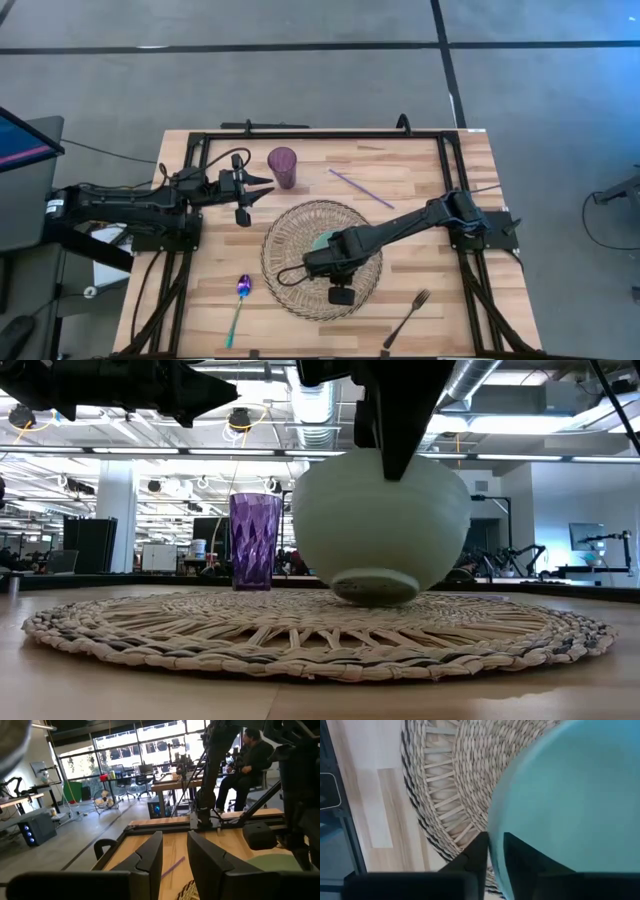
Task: Pick & Place Utensil
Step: Put the light blue bowl on the table placemat, then put the black fork into the light blue bowl on the table placemat
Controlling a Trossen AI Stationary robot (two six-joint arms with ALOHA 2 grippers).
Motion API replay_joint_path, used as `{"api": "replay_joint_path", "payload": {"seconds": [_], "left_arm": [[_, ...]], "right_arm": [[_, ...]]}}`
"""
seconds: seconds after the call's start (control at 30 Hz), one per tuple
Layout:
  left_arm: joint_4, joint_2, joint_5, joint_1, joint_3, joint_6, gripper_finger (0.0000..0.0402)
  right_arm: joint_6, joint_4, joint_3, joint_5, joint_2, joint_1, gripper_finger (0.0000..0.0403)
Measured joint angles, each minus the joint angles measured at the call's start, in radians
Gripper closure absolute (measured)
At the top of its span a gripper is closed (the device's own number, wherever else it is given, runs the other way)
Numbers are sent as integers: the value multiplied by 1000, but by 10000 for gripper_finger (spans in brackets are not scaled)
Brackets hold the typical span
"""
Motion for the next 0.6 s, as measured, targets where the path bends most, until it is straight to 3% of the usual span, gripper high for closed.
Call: {"api": "replay_joint_path", "payload": {"seconds": [0.3,0.43,0.6], "left_arm": [[0,0,0,0,0,0,311],[0,0,0,0,0,0,311],[0,0,0,0,0,0,311]], "right_arm": [[2,11,0,2,-4,1,292],[2,9,1,-3,-4,1,283],[51,1,45,-81,-6,0,284]]}}
